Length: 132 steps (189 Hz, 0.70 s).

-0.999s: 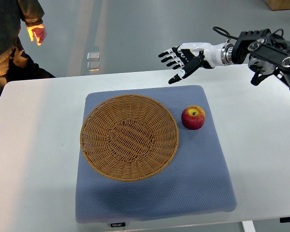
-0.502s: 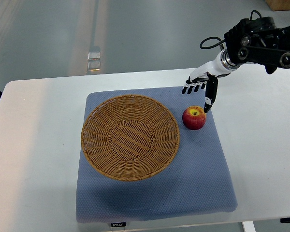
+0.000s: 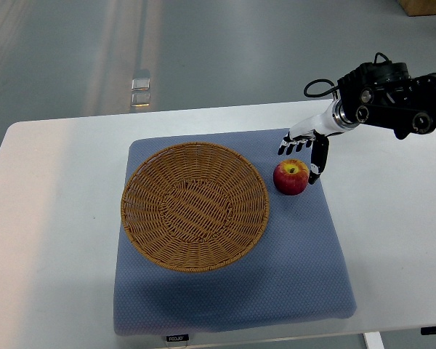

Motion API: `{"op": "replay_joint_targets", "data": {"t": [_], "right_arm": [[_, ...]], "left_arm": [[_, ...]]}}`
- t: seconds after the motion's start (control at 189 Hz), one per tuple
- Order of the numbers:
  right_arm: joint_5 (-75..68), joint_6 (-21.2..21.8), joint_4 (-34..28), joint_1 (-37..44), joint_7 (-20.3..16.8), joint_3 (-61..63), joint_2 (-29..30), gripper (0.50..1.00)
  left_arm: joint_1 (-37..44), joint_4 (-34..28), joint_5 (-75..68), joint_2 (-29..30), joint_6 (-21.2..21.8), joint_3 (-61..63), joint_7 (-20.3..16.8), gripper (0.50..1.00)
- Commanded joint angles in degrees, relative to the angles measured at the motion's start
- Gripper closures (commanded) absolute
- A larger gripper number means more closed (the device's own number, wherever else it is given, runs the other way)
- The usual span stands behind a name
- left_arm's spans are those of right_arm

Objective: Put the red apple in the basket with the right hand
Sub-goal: 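Lower the right hand around the red apple and close the fingers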

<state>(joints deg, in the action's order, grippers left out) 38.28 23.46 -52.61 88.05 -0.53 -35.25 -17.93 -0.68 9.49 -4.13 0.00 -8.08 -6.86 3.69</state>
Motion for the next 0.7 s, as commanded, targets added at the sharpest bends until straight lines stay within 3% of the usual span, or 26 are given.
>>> {"op": "replay_joint_targets", "data": {"t": [0.0,0.571,0.693], "right_arm": [[0.04,-0.87,0.32,-1.13,0.01,0.1,0.62,0.579],[0.13,-2.81,1.46,-3.24,0.36,0.36,2.02,0.587],[0.04,-2.9,1.55,-3.41,0.44,0.8,2.11,0.607]], "left_arm": [[-0.02,0.0,0.0,0.0,0.0,0.0,0.0,0.5],[0.06,-0.08,0.0,0.0,0.0,0.0,0.0,0.5],[0.06,-0.08,0.0,0.0,0.0,0.0,0.0,0.5]]}}
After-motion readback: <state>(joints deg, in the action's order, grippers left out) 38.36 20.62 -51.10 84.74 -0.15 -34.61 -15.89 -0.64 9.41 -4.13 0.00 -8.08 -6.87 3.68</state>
